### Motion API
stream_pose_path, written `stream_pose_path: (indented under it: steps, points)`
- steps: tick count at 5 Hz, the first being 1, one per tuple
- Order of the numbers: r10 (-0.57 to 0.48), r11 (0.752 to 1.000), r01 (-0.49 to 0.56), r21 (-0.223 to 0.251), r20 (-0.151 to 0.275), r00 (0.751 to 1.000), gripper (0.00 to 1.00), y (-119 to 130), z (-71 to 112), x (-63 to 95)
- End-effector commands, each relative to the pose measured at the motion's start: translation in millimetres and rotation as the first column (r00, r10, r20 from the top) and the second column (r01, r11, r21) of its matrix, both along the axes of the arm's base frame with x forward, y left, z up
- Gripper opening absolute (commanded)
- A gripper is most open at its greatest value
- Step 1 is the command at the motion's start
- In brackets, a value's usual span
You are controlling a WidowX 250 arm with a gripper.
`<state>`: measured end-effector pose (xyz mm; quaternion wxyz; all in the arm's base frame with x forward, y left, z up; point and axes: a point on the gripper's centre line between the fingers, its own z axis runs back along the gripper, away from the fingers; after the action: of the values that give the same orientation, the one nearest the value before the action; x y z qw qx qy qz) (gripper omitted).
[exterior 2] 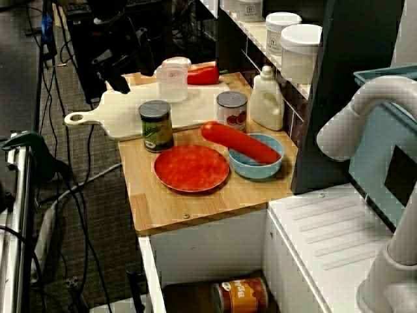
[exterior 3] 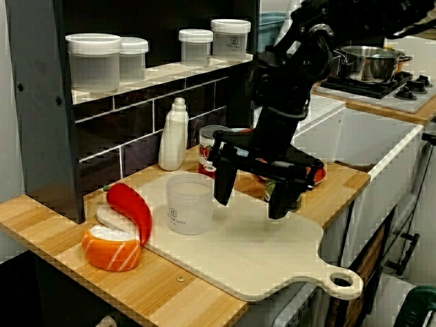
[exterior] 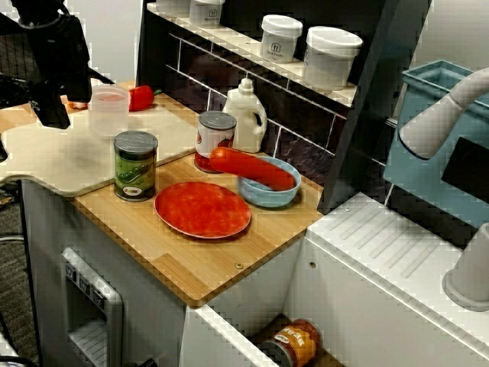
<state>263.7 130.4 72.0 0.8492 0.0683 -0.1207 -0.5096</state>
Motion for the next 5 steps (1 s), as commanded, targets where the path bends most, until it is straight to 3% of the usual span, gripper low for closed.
stream_pose_path:
  steps: [1,2,3,5]
  points:
    - [0.008,0.999,-0.009,0.034,0.034,0.999,1.00,6.0,-2.0,-0.5]
    - [0.003,0.999,-0.005,0.032,0.036,0.999,0.67,6.0,-1.4,-0.8]
    - [-0.006,1.000,0.006,0.021,0.036,0.999,0.00,7.2,0.1,1.1]
    - [0.018,1.000,-0.019,0.013,0.063,0.998,0.00,13.9,-2.6,6.0]
